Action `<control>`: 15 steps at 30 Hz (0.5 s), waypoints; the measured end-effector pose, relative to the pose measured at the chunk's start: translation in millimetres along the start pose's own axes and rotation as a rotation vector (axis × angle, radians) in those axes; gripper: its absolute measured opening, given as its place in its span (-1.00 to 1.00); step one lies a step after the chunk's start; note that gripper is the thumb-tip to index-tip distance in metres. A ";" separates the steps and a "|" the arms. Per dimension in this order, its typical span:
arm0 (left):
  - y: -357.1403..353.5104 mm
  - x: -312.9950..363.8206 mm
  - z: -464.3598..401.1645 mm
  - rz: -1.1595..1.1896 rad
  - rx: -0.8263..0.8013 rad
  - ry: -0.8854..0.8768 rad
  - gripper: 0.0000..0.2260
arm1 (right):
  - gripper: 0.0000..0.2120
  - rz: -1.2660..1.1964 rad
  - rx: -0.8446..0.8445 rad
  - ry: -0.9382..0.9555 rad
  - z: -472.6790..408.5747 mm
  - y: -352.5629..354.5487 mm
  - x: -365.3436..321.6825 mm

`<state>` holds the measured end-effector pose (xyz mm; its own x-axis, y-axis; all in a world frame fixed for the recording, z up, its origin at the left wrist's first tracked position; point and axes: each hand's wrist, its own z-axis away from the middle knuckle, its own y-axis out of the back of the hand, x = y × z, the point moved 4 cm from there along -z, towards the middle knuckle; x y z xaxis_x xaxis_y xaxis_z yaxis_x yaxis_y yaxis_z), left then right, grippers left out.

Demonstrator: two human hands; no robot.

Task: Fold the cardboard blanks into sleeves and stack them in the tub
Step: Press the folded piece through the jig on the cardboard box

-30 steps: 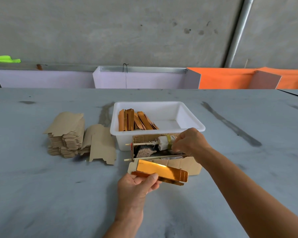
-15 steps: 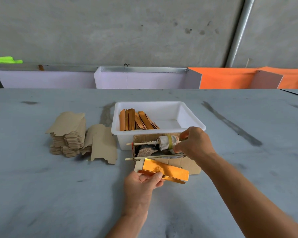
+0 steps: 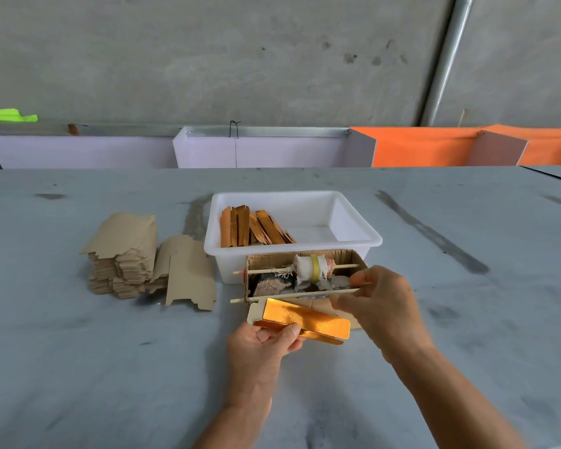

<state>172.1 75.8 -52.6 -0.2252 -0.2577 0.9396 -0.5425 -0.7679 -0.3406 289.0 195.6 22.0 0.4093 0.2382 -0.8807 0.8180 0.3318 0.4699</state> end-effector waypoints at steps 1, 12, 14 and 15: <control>-0.1 -0.1 0.0 0.001 0.002 0.002 -0.82 | -0.72 -0.009 0.000 -0.004 2.2 0.4 1.7; 1.7 2.2 2.3 0.026 0.025 0.032 -0.84 | -0.77 -0.035 0.013 -0.008 13.4 -6.8 19.9; 4.2 2.8 2.6 0.047 0.039 0.033 -0.86 | -0.79 -0.059 0.016 0.008 14.7 -8.0 25.4; 5.6 2.6 2.8 0.056 0.043 0.034 -0.86 | -0.80 -0.060 0.022 0.021 14.8 -8.8 27.7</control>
<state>170.8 69.1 -52.0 -0.2818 -0.2812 0.9173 -0.4931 -0.7777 -0.3899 299.1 185.8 -7.3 0.3509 0.2378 -0.9057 0.8497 0.3256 0.4147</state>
